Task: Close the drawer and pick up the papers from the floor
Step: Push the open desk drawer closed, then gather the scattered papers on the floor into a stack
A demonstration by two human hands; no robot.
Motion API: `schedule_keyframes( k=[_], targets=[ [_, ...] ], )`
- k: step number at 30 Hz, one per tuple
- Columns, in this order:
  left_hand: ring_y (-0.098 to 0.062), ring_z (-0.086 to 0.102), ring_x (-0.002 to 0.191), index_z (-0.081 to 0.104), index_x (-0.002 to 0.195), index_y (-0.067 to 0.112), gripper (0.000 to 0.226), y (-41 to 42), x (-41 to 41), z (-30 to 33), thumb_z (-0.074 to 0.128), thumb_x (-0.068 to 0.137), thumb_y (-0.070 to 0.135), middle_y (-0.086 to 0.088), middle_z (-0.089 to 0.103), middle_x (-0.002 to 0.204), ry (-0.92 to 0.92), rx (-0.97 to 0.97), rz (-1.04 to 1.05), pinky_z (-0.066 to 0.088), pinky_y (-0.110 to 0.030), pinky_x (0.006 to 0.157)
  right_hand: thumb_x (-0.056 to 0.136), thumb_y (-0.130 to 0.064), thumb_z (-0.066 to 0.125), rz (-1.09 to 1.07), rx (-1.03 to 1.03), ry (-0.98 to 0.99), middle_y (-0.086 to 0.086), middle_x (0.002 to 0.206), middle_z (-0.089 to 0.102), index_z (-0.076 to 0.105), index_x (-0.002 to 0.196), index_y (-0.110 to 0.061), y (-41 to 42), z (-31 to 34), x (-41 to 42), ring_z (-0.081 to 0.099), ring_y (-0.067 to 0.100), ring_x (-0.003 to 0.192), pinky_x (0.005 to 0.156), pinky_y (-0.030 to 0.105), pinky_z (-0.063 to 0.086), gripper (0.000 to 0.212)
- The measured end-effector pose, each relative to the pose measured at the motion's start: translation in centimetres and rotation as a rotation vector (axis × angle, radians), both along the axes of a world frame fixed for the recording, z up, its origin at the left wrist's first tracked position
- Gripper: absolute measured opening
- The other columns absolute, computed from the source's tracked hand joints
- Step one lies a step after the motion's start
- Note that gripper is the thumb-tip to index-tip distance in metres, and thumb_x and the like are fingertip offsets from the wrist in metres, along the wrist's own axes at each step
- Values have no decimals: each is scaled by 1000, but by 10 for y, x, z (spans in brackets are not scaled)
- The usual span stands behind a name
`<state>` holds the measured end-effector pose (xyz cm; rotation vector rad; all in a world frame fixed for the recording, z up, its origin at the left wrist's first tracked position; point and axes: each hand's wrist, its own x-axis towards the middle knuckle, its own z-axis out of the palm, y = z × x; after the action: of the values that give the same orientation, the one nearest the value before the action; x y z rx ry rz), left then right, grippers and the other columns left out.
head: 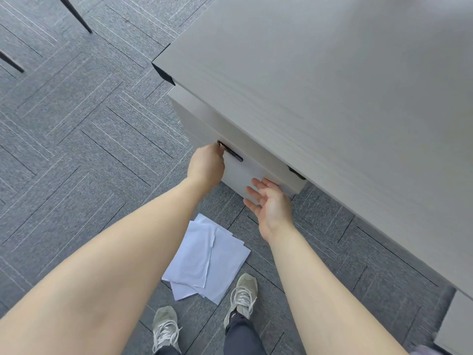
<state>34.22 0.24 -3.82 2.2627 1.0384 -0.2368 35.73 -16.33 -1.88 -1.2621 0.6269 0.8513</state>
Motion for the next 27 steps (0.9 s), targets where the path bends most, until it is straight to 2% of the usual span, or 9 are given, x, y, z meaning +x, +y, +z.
schedule_keyframes(
  k=[4, 6, 10, 12, 14, 17, 19, 22, 27],
  targets=[
    [-39, 67, 102, 64, 109, 4, 40, 5, -4, -4, 37, 103, 32, -18, 73, 110, -50, -195, 63, 53, -42, 86, 94, -5, 41, 8, -24, -33, 10, 134, 58, 45, 135, -10, 2, -1, -4, 61, 27, 111, 95, 43, 50, 42],
    [-40, 62, 112, 60, 119, 0, 49, 5, -13, -3, 36, 103, 41, -24, 68, 119, -32, -268, 64, 46, -41, 85, 95, -7, 42, 35, -57, -72, 9, 135, 56, 43, 138, -13, 6, 1, -8, 60, 26, 108, 91, 41, 50, 44],
    [-37, 54, 128, 48, 137, -2, 51, 2, -79, -6, 38, 103, 36, -23, 57, 140, 35, -371, 74, 44, -43, 102, 93, -12, 49, 52, -151, -190, 7, 129, 62, 44, 140, -17, 7, 15, -38, 62, 23, 105, 80, 36, 50, 47],
    [-37, 61, 117, 59, 126, 4, 40, 3, -141, -19, 41, 102, 30, -21, 65, 127, 82, -423, 107, 48, -42, 96, 91, -13, 51, 55, -174, -218, 7, 122, 67, 48, 136, -18, 4, 25, -71, 65, 23, 98, 79, 37, 51, 45],
    [-33, 64, 90, 61, 95, 13, 22, 2, -214, -33, 43, 97, 25, -17, 64, 98, 166, -520, 154, 51, -41, 79, 89, -12, 53, 86, -203, -185, 8, 116, 70, 51, 133, -17, 1, 29, -113, 64, 24, 91, 75, 36, 52, 45],
    [-23, 43, 71, 49, 72, 22, 14, 3, -305, -57, 46, 86, 23, -14, 49, 76, 276, -578, 240, 36, -34, 65, 89, -11, 50, 234, -312, -62, 11, 109, 68, 52, 130, -14, -3, 10, -174, 62, 25, 83, 69, 35, 50, 41],
    [-25, 45, 65, 61, 89, 19, 10, 6, -342, -83, 51, 89, 19, -9, 54, 69, 328, -617, 326, 36, -29, 60, 90, -12, 47, 350, -387, 12, 11, 105, 66, 51, 128, -15, -8, -24, -204, 58, 24, 78, 68, 35, 48, 38],
    [-26, 51, 65, 67, 115, 9, 27, 10, -374, -151, 57, 91, 16, -8, 58, 71, 329, -670, 459, 37, -29, 57, 90, -11, 45, 426, -466, 67, 9, 100, 63, 52, 122, -16, -18, -107, -240, 53, 24, 74, 65, 33, 44, 34],
    [-29, 54, 88, 61, 100, 12, 10, 7, -401, -301, 60, 94, 20, -12, 57, 95, 327, -713, 608, 44, -36, 73, 83, -7, 50, 442, -567, 112, 10, 78, 47, 50, 88, -13, -56, -297, -286, 39, 22, 58, 53, 28, 29, 8]
  ],
)
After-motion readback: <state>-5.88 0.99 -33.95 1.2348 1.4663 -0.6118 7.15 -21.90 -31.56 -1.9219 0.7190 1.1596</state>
